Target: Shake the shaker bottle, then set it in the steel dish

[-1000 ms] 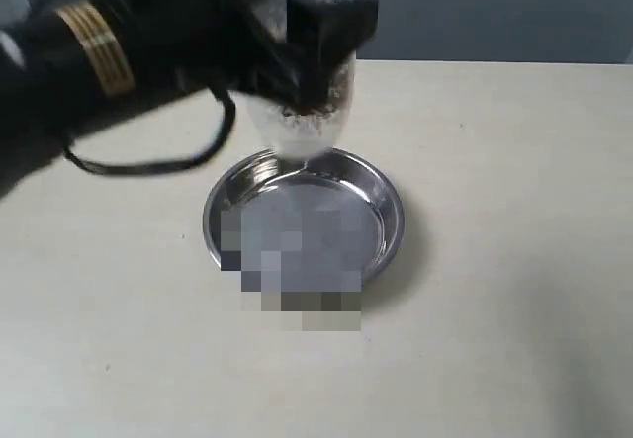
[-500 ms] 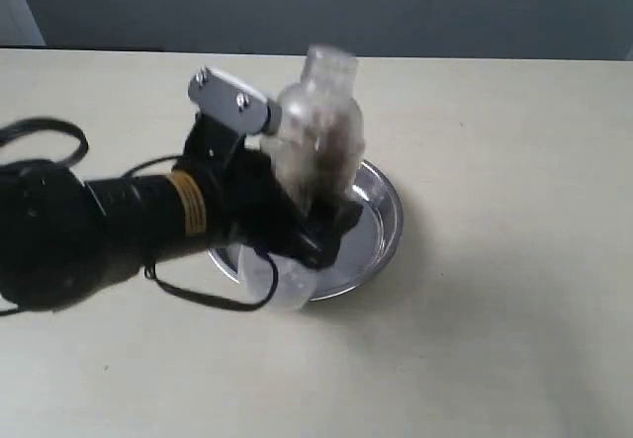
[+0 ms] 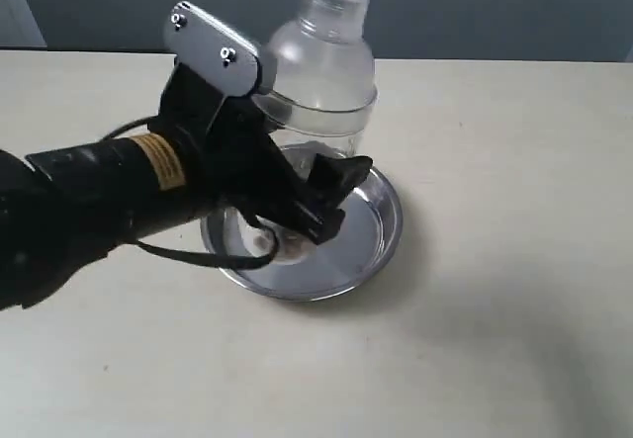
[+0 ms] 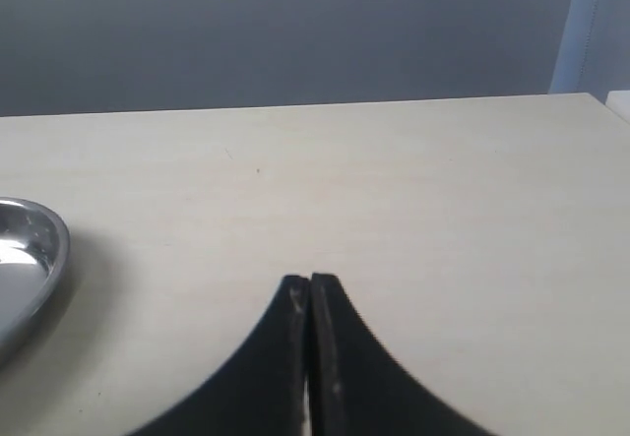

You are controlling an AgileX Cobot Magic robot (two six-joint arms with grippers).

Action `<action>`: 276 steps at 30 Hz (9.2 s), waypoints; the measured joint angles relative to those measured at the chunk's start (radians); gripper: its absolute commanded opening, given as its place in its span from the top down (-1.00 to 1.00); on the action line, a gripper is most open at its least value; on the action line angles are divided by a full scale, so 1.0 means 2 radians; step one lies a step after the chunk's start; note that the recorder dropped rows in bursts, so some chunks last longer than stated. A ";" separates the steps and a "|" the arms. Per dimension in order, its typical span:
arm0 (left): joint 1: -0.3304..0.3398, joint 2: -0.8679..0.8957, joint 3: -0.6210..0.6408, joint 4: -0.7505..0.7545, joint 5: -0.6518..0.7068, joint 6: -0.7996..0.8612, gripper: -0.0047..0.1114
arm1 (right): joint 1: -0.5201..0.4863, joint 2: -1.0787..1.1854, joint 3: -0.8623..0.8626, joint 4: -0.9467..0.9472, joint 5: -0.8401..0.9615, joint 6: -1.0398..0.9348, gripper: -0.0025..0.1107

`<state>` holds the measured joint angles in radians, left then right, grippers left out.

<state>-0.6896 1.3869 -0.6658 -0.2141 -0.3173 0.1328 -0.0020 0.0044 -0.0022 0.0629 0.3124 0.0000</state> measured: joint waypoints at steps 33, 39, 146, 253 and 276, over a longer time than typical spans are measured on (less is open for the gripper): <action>0.068 -0.044 -0.077 0.185 0.007 -0.180 0.91 | 0.000 0.000 0.000 0.000 0.001 0.000 0.97; 0.050 0.043 -0.036 0.194 0.054 -0.219 0.91 | 0.000 0.000 0.000 0.000 0.001 0.000 0.97; 0.047 -0.011 -0.012 0.226 -0.009 -0.176 0.91 | 0.000 0.000 0.000 0.000 0.000 0.000 0.97; 0.046 0.087 -0.030 0.203 -0.086 -0.200 0.91 | 0.000 0.000 0.000 0.000 0.001 0.000 0.97; 0.048 0.182 -0.011 0.169 -0.265 -0.199 0.91 | 0.000 0.000 0.000 0.000 0.001 0.000 0.97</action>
<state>-0.5933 1.7515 -0.6880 0.1243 -0.8467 -0.2660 -0.0020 0.0044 -0.0022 0.0629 0.3140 0.0000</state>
